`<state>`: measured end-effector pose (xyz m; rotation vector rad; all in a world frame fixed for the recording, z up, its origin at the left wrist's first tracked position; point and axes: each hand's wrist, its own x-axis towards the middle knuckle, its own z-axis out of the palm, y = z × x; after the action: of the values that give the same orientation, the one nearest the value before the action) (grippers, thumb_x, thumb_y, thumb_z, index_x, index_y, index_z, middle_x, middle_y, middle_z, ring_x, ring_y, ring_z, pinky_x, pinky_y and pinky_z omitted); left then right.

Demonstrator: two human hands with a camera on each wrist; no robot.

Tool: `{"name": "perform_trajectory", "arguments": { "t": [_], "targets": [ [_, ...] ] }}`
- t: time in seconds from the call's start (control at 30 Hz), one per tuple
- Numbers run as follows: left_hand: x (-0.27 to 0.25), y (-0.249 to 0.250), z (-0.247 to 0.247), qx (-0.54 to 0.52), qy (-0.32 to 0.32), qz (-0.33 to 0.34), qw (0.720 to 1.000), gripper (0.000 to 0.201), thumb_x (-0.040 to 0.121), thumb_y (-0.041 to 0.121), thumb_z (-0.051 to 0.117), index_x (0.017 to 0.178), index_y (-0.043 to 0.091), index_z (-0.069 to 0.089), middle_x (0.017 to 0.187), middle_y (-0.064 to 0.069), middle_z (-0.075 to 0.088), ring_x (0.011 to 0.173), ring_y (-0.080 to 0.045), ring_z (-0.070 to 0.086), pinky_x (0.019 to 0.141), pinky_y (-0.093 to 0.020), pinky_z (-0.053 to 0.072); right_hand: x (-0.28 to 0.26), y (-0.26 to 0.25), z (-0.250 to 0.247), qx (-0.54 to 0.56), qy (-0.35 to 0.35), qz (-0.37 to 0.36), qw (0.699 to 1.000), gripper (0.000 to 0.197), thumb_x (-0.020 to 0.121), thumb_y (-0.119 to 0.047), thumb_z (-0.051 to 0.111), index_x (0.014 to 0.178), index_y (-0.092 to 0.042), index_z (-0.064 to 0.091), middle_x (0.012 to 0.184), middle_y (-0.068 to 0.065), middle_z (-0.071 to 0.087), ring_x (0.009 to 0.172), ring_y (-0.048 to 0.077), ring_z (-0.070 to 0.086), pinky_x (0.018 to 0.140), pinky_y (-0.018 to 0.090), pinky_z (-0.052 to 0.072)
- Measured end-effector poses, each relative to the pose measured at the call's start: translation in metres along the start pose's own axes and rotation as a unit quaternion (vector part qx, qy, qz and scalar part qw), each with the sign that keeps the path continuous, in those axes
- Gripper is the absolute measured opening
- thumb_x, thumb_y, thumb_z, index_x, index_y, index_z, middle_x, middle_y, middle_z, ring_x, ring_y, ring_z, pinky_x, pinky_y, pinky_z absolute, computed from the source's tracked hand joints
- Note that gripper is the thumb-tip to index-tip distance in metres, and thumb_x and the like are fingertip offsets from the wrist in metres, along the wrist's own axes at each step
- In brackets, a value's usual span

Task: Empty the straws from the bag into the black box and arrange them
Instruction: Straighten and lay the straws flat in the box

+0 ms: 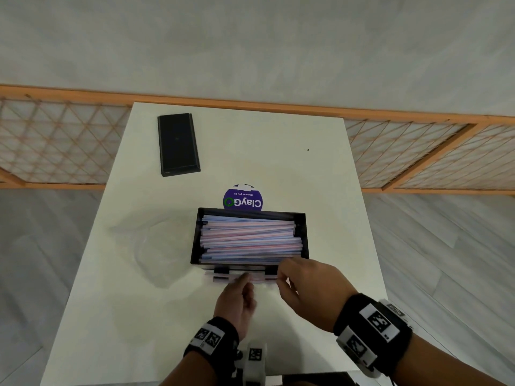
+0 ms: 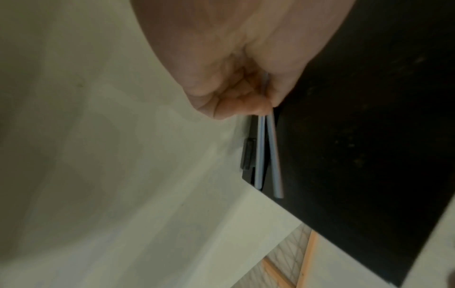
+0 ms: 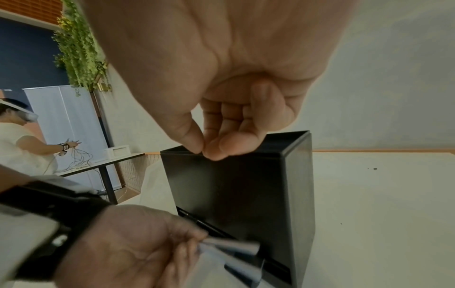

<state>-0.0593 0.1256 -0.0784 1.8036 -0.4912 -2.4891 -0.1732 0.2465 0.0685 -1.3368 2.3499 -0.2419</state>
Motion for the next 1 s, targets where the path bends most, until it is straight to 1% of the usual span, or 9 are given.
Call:
{"name": "perform_trajectory", "arguments": {
  "t": [0.2, 0.3, 0.43, 0.53, 0.67, 0.77, 0.8, 0.87, 1.0],
  "targets": [
    [-0.041, 0.005, -0.027, 0.184, -0.059, -0.042, 0.98, 0.01, 0.095, 0.016, 0.072, 0.096, 0.012, 0.063, 0.072, -0.005, 0.059, 0.055, -0.011, 0.051, 0.052, -0.023, 0.041, 0.005, 0.008, -0.006, 0.009, 0.026, -0.016, 1.0, 0.014, 0.095, -0.038, 0.046, 0.089, -0.03, 0.054, 0.085, -0.012, 0.057, 0.071, 0.013, 0.056, 0.059, 0.031, 0.049],
    [-0.078, 0.021, -0.032, 0.359, -0.123, 0.049, 0.924, 0.02, 0.098, 0.021, 0.069, 0.091, 0.002, 0.066, 0.071, -0.006, 0.063, 0.058, -0.014, 0.051, 0.057, -0.027, 0.04, 0.011, 0.011, -0.012, 0.025, 0.059, -0.021, 0.998, 0.013, 0.094, -0.039, 0.048, 0.088, -0.03, 0.054, 0.086, -0.011, 0.055, 0.072, 0.013, 0.055, 0.06, 0.033, 0.051],
    [-0.12, 0.06, -0.015, 0.538, -0.173, 0.31, 0.765, 0.027, 0.104, 0.029, 0.056, 0.085, 0.011, 0.061, 0.074, -0.001, 0.054, 0.07, -0.013, 0.051, 0.068, -0.031, 0.043, 0.018, 0.019, -0.03, 0.051, 0.106, -0.014, 0.993, 0.009, 0.093, -0.038, 0.052, 0.09, -0.03, 0.055, 0.089, -0.012, 0.053, 0.073, 0.012, 0.054, 0.062, 0.032, 0.05],
    [-0.134, 0.092, 0.011, 0.596, -0.112, 0.482, 0.632, 0.025, 0.102, 0.027, 0.047, 0.08, 0.016, 0.045, 0.074, 0.003, 0.047, 0.07, -0.018, 0.048, 0.067, -0.037, 0.041, 0.022, 0.031, -0.046, 0.056, 0.138, 0.003, 0.989, 0.006, 0.095, -0.036, 0.056, 0.091, -0.031, 0.055, 0.09, -0.013, 0.054, 0.074, 0.009, 0.055, 0.064, 0.032, 0.051],
    [-0.125, 0.125, 0.053, 0.733, -0.044, 0.482, 0.479, 0.014, 0.103, 0.025, 0.043, 0.094, 0.022, 0.033, 0.077, 0.002, 0.056, 0.061, -0.02, 0.051, 0.061, -0.04, 0.046, 0.023, 0.046, -0.058, 0.052, 0.167, 0.028, 0.984, 0.003, 0.095, -0.034, 0.059, 0.093, -0.033, 0.058, 0.09, -0.014, 0.056, 0.071, 0.006, 0.054, 0.063, 0.033, 0.052],
    [-0.107, 0.127, 0.081, 0.814, -0.014, 0.469, 0.344, 0.015, 0.1, 0.023, 0.047, 0.099, 0.023, 0.032, 0.092, -0.003, 0.065, 0.069, -0.024, 0.056, 0.061, -0.037, 0.046, 0.025, 0.051, -0.057, 0.052, 0.167, 0.048, 0.983, 0.003, 0.095, -0.036, 0.059, 0.094, -0.034, 0.058, 0.089, -0.013, 0.057, 0.071, 0.006, 0.055, 0.064, 0.034, 0.053],
    [-0.102, 0.125, 0.088, 0.827, -0.013, 0.459, 0.324, 0.011, 0.1, 0.023, 0.049, 0.103, 0.021, 0.039, 0.099, -0.005, 0.066, 0.077, -0.025, 0.059, 0.063, -0.036, 0.043, 0.026, 0.052, -0.056, 0.056, 0.163, 0.054, 0.984, 0.003, 0.095, -0.036, 0.059, 0.094, -0.033, 0.058, 0.09, -0.013, 0.057, 0.071, 0.006, 0.056, 0.065, 0.034, 0.053],
    [-0.092, 0.121, 0.093, 0.84, -0.017, 0.438, 0.319, 0.018, 0.099, 0.027, 0.052, 0.112, 0.017, 0.049, 0.112, -0.006, 0.061, 0.096, -0.027, 0.059, 0.069, -0.036, 0.04, 0.027, 0.053, -0.051, 0.077, 0.154, 0.062, 0.983, 0.003, 0.095, -0.034, 0.059, 0.096, -0.032, 0.06, 0.091, -0.013, 0.058, 0.073, 0.006, 0.057, 0.068, 0.034, 0.054],
    [-0.083, 0.121, 0.082, 0.792, -0.031, 0.47, 0.389, 0.025, 0.096, 0.037, 0.056, 0.112, 0.018, 0.051, 0.113, -0.002, 0.053, 0.101, -0.022, 0.052, 0.08, -0.034, 0.047, 0.026, 0.046, -0.039, 0.151, 0.143, 0.063, 0.976, 0.01, 0.095, -0.026, 0.06, 0.104, -0.028, 0.064, 0.093, -0.012, 0.062, 0.079, 0.005, 0.061, 0.074, 0.021, 0.05]
  ]
}}
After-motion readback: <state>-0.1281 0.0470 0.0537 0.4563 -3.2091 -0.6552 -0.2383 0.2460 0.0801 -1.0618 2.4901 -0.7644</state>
